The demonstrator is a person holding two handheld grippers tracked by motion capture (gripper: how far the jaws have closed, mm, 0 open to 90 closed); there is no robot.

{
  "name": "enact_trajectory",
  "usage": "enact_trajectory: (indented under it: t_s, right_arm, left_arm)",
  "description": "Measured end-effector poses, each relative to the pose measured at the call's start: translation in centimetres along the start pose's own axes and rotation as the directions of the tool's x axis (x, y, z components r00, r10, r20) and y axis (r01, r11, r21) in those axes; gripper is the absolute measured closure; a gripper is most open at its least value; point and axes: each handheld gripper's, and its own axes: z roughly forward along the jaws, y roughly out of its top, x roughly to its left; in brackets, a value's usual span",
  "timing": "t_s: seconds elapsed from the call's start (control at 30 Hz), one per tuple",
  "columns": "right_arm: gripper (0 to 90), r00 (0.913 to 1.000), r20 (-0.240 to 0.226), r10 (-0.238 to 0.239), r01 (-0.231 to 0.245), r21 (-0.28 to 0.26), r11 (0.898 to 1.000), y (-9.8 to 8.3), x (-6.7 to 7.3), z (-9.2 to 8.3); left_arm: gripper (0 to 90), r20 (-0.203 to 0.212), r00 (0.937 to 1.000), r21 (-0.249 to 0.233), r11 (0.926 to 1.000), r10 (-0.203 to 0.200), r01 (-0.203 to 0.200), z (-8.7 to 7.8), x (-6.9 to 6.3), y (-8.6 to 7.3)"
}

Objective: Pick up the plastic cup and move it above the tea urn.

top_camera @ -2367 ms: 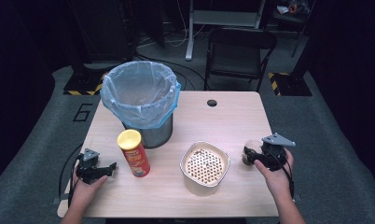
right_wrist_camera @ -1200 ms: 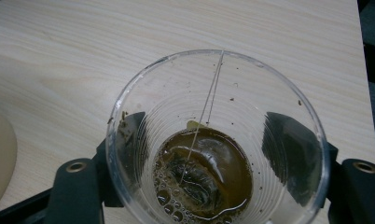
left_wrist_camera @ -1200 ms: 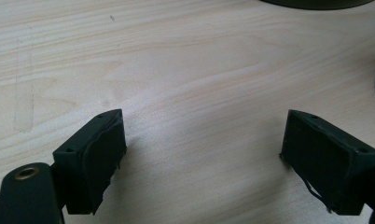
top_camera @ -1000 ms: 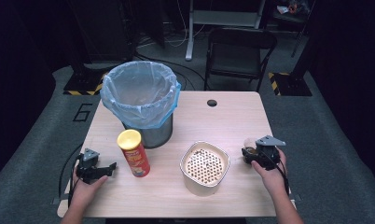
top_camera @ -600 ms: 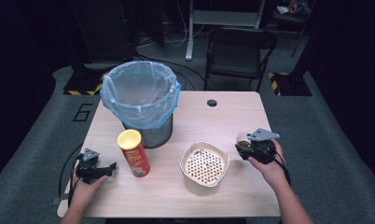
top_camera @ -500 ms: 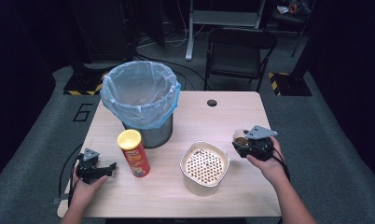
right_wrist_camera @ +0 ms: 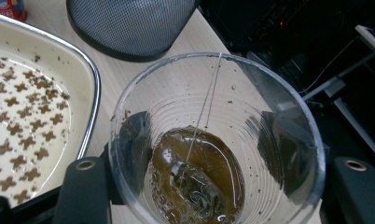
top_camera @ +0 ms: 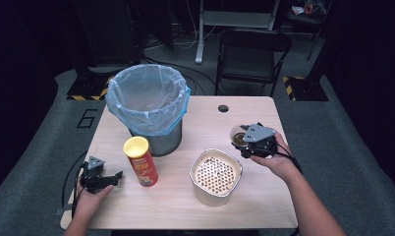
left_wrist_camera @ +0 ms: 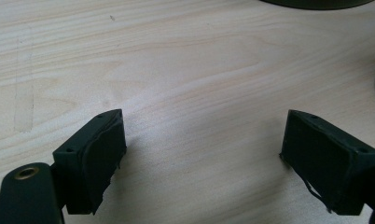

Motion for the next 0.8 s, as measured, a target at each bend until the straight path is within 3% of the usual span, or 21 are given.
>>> enact_trajectory:
  t_s: [0.37, 0.5, 0.53, 0.77, 0.8]
  right_arm:
    - [34.9, 0.9989, 0.0, -0.047, 0.047, -0.022, 0.999, 0.8, 0.6, 0.6]
    - [35.0, 0.996, 0.014, -0.089, 0.089, -0.025, 0.996, 1.4, 1.1, 0.5]
    - [35.0, 0.9926, 0.025, -0.119, 0.12, -0.022, 0.993, 1.7, 1.4, 0.6]
    - [35.2, 0.9792, 0.049, -0.197, 0.199, -0.034, 0.98, 2.3, 2.5, 1.0]
    - [35.2, 0.97, 0.058, -0.236, 0.238, -0.033, 0.971, 2.6, 3.0, 1.2]
  left_arm:
    - [13.3, 0.001, 1.0, 0.0, 1.0, 0.0, 0.0, 0.0, 0.0, 0.0]
    - [13.3, 0.0, 1.0, 0.0, 1.0, 0.0, 0.0, 0.0, 0.0, 0.0]
    - [13.3, 0.0, 1.0, 0.0, 1.0, 0.0, 0.0, 0.0, 0.0, 0.0]
    - [13.3, 0.0, 1.0, 0.0, 1.0, 0.0, 0.0, 0.0, 0.0, 0.0]
    - [13.3, 0.0, 1.0, 0.0, 1.0, 0.0, 0.0, 0.0, 0.0, 0.0]
